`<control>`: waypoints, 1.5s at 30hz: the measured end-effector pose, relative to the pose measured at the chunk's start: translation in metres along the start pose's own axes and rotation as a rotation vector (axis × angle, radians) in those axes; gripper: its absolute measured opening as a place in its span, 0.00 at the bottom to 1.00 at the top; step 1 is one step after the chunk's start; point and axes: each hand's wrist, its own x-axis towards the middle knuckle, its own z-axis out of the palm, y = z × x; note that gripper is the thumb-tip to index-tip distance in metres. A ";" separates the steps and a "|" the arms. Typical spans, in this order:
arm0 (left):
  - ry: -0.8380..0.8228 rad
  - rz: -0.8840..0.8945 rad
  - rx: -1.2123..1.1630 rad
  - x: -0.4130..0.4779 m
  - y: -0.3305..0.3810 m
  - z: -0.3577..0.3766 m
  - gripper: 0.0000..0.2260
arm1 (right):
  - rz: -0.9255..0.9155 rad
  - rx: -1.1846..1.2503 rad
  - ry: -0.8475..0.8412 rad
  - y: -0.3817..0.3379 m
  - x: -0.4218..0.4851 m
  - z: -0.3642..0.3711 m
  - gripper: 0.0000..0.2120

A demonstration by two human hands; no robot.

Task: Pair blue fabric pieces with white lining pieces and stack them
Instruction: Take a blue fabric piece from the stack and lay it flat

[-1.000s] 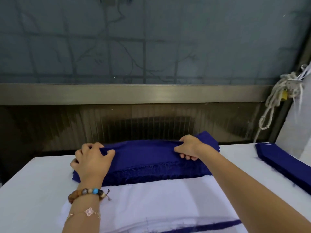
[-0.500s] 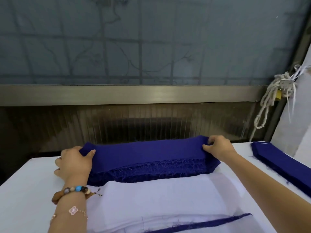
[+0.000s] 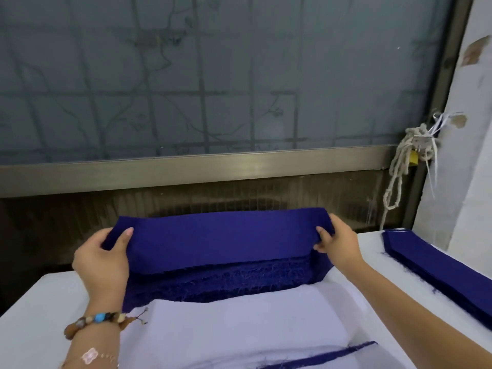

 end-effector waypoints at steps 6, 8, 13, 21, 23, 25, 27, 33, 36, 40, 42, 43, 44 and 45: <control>-0.130 0.134 0.047 -0.010 0.027 -0.020 0.05 | 0.170 0.218 -0.008 0.002 -0.025 -0.025 0.11; -0.201 0.123 0.082 -0.018 0.026 -0.036 0.04 | 0.210 0.191 -0.006 0.005 -0.037 -0.035 0.09; -0.327 -0.020 0.148 -0.044 0.013 -0.080 0.09 | 0.206 0.056 -0.076 0.013 -0.078 -0.059 0.06; -0.409 -0.165 0.120 -0.080 0.004 -0.132 0.09 | 0.120 0.013 -0.123 0.025 -0.147 -0.081 0.11; -0.424 -0.167 0.135 -0.084 0.005 -0.134 0.07 | 0.115 -0.005 -0.116 0.029 -0.159 -0.082 0.12; -0.451 -0.168 0.146 -0.086 0.006 -0.135 0.05 | 0.114 -0.040 -0.109 0.031 -0.167 -0.083 0.13; -0.494 -0.161 0.161 -0.085 0.006 -0.135 0.05 | 0.104 -0.077 -0.104 0.033 -0.170 -0.083 0.11; -0.504 -0.227 0.085 -0.080 0.009 -0.133 0.05 | 0.069 -0.079 -0.086 0.023 -0.163 -0.081 0.08; -0.557 -0.399 0.004 -0.074 0.009 -0.136 0.01 | 0.142 -0.021 -0.089 0.018 -0.160 -0.080 0.10; -0.666 -0.507 0.048 -0.077 0.003 -0.140 0.06 | 0.259 0.052 -0.159 0.017 -0.160 -0.075 0.10; -0.671 -0.542 0.076 -0.080 0.001 -0.140 0.06 | 0.301 0.049 -0.186 0.015 -0.161 -0.071 0.10; -0.670 -0.564 0.073 -0.082 0.000 -0.140 0.06 | 0.314 0.049 -0.186 0.015 -0.161 -0.069 0.11; -0.670 -0.589 0.061 -0.083 -0.002 -0.141 0.06 | 0.318 0.041 -0.181 0.014 -0.161 -0.067 0.12; -0.675 -0.615 0.042 -0.085 -0.003 -0.141 0.06 | 0.318 0.024 -0.181 0.013 -0.159 -0.066 0.14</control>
